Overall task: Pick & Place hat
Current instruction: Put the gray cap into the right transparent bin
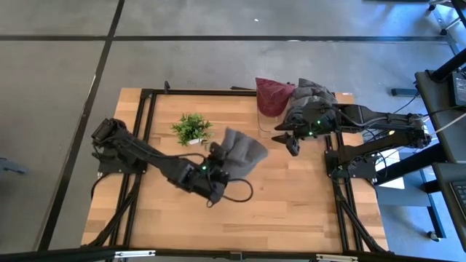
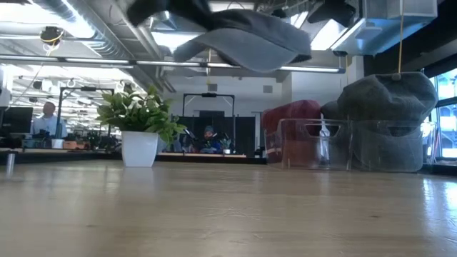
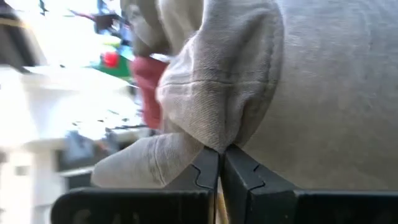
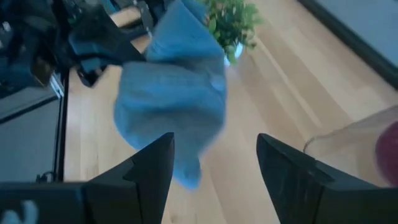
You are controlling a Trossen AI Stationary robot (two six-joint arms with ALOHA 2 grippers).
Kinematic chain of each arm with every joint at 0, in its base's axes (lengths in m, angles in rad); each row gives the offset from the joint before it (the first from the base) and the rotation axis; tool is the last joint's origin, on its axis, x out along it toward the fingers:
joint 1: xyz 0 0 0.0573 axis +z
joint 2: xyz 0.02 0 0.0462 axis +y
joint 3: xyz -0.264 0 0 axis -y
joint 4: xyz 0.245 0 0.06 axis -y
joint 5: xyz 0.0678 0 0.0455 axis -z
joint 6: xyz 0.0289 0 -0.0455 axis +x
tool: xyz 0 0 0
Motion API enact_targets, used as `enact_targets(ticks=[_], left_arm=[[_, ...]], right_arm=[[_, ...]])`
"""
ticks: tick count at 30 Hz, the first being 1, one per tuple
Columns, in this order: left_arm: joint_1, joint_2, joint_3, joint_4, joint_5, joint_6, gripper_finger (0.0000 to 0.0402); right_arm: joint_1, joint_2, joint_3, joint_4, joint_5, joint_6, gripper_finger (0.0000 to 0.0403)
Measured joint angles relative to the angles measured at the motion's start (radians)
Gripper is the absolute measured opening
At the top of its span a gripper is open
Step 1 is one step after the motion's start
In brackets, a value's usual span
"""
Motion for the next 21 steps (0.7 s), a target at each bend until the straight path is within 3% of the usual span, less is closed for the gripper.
enact_targets(ticks=[6,11,16,21], left_arm=[[0.045,0.000,0.000,0.278,-0.075,0.424,0.0003],[0.045,0.000,0.000,0.519,-0.069,0.731,0.0003],[0.039,0.000,0.000,0.604,-0.040,0.902,0.0003],[0.037,0.000,0.000,0.641,-0.040,0.957,0.0003]], right_arm=[[0.000,0.000,0.000,0.050,0.011,-0.030,0.0228],[0.001,-0.002,0.002,0.048,-0.005,-0.026,0.0228],[0.000,-0.004,0.050,0.038,-0.016,-0.019,0.0228],[0.000,-0.005,0.134,-0.007,-0.058,-0.041,0.0228]])
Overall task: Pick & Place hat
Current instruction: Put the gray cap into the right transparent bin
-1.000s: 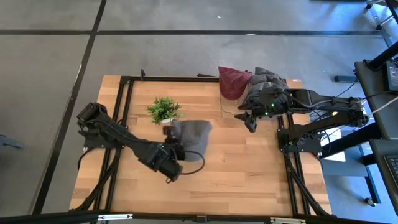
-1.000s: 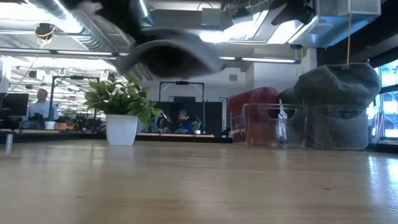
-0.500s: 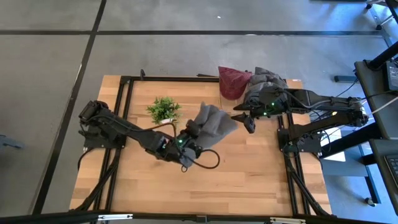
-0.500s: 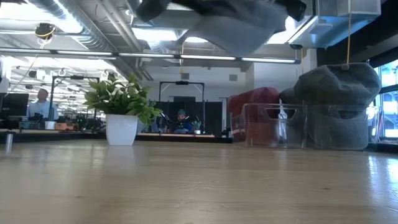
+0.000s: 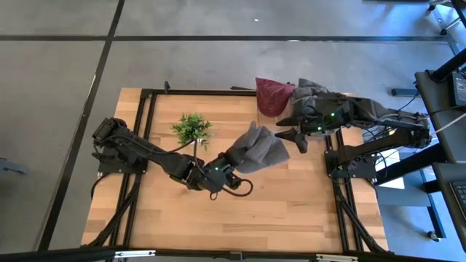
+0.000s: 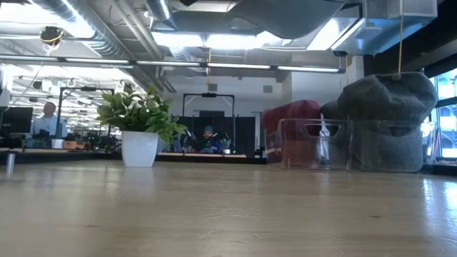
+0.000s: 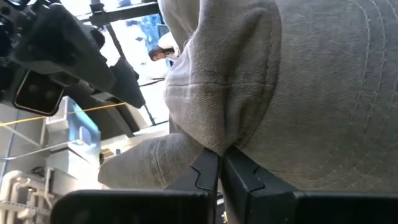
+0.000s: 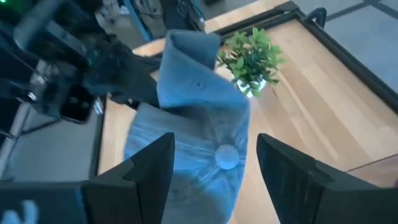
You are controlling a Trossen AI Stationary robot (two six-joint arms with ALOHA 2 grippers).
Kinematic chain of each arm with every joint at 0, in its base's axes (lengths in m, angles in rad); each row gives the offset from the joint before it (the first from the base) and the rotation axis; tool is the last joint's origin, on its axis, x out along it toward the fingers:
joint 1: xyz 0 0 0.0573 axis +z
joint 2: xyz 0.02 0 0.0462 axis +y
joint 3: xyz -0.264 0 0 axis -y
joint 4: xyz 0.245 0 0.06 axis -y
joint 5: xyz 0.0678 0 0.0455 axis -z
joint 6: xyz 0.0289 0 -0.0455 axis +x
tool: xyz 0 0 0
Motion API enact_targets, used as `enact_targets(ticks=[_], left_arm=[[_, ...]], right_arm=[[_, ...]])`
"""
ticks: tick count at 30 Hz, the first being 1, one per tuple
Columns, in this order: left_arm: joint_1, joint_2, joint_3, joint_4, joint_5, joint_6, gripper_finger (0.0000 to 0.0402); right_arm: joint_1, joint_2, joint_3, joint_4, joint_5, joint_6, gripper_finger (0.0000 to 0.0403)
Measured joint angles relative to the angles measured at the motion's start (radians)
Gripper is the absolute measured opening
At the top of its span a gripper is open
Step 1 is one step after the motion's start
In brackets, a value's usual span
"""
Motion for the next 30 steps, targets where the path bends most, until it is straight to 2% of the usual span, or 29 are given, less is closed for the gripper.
enact_targets(ticks=[8,13,16,30], left_arm=[[-0.019,0.000,0.000,0.188,-0.001,0.128,0.0003],[-0.023,0.000,0.000,0.311,-0.005,0.205,0.0003],[-0.024,0.000,0.000,0.347,0.000,0.254,0.0003],[-0.052,0.001,0.000,0.365,0.017,0.286,0.0003]], right_arm=[[0.000,-0.001,0.094,-0.025,-0.012,0.208,0.0228],[0.000,0.001,0.099,-0.025,-0.166,0.233,0.0228],[0.001,0.009,0.100,-0.025,-0.206,0.255,0.0228],[0.000,0.018,0.100,-0.025,-0.107,0.202,0.0228]])
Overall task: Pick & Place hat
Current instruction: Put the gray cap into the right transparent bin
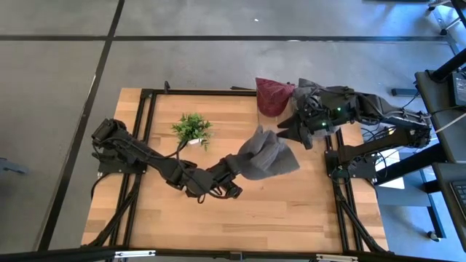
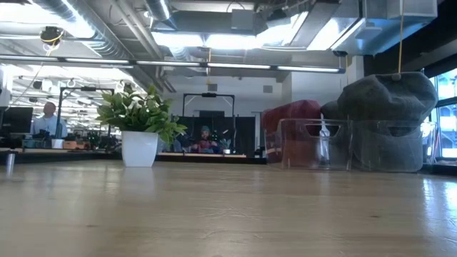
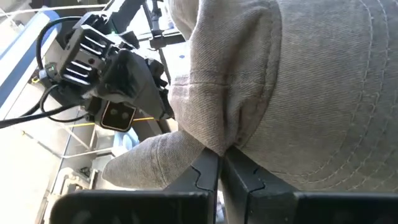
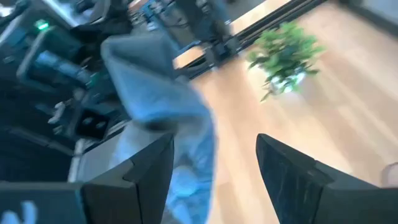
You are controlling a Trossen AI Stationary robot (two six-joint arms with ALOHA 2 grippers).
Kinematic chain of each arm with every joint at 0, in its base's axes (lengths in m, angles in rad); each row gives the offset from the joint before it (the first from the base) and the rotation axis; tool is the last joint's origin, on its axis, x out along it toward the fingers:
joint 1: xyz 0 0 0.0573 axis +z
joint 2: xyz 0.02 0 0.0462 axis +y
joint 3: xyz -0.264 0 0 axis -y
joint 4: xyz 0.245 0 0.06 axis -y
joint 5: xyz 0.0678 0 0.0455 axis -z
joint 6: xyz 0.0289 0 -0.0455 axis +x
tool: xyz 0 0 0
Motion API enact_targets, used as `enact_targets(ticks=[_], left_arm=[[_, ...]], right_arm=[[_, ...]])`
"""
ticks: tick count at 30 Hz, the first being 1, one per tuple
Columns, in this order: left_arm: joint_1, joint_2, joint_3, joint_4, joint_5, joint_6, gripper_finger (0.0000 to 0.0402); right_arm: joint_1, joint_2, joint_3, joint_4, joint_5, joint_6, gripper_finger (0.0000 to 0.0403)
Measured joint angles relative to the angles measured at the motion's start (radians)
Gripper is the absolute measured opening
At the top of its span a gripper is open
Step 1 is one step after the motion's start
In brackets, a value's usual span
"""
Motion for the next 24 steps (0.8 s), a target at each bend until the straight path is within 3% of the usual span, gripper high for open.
enact_targets(ticks=[4,14,18,24], left_arm=[[0.001,0.000,0.000,0.004,-0.029,0.000,0.0003],[0.001,0.000,0.000,0.067,-0.026,0.000,0.0003],[0.002,0.000,0.000,0.067,-0.022,0.000,0.0003],[0.002,0.000,0.000,0.066,-0.022,-0.003,0.0003]], right_arm=[[0.001,0.009,0.000,-0.005,-0.070,0.028,0.0228],[0.001,0.027,-0.001,-0.010,-0.121,0.048,0.0218],[0.001,0.027,-0.001,-0.001,-0.121,0.047,0.0178],[0.001,0.027,-0.001,0.002,-0.121,0.023,0.0080]])
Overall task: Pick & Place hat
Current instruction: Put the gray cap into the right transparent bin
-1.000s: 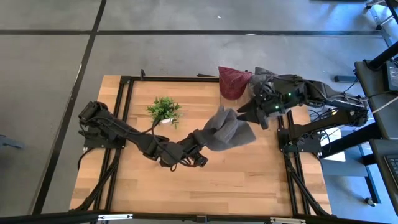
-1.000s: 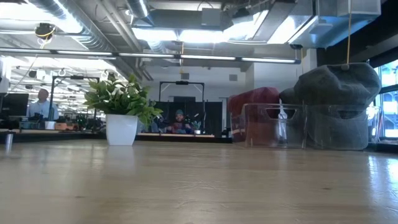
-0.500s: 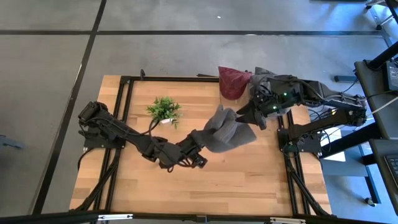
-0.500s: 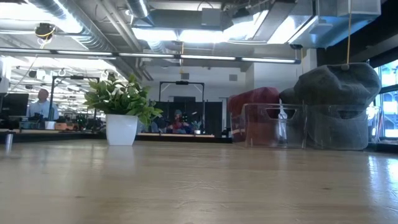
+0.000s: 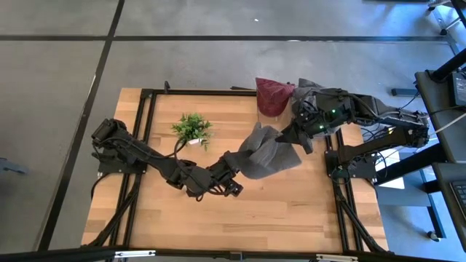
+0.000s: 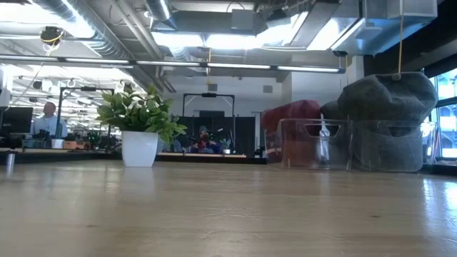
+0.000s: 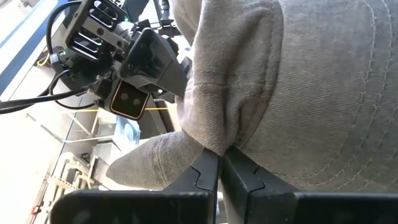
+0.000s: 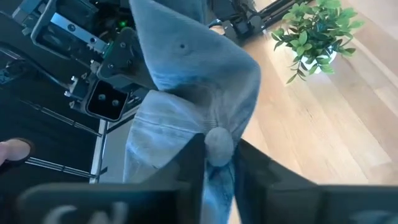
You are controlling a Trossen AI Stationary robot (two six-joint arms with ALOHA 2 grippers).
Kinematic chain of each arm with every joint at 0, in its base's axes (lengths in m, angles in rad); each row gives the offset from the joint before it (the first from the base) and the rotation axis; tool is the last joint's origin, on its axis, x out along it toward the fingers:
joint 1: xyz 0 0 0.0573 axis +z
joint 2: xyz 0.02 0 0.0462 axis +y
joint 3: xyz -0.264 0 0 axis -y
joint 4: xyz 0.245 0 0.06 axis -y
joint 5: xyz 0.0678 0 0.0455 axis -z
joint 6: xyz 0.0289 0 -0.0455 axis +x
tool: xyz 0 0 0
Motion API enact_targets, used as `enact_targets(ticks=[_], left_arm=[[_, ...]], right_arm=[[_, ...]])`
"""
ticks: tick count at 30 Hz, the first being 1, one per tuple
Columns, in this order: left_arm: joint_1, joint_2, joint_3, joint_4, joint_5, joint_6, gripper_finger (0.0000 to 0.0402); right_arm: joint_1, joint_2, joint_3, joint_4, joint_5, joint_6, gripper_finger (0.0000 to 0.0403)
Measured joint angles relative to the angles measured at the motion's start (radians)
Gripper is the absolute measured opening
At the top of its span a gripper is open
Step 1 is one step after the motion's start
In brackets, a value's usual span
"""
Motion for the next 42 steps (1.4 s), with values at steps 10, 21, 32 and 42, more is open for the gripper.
enact_targets(ticks=[10,21,32,42], left_arm=[[0.000,0.000,0.000,-0.011,0.000,-0.094,0.0023],[-0.013,-0.095,0.000,-0.115,0.015,-0.469,0.0076],[0.079,-0.333,-0.006,-0.787,0.363,-1.508,0.0096],[0.188,-0.345,-0.007,-0.908,0.558,-1.704,0.0097]], right_arm=[[0.000,0.000,0.000,0.007,0.000,-0.030,0.0026],[0.000,-0.021,0.001,0.004,0.001,-0.056,0.0027],[0.000,-0.015,0.245,-0.344,0.190,-0.226,0.0027],[0.005,0.008,0.372,-0.790,0.460,-0.239,0.0027]])
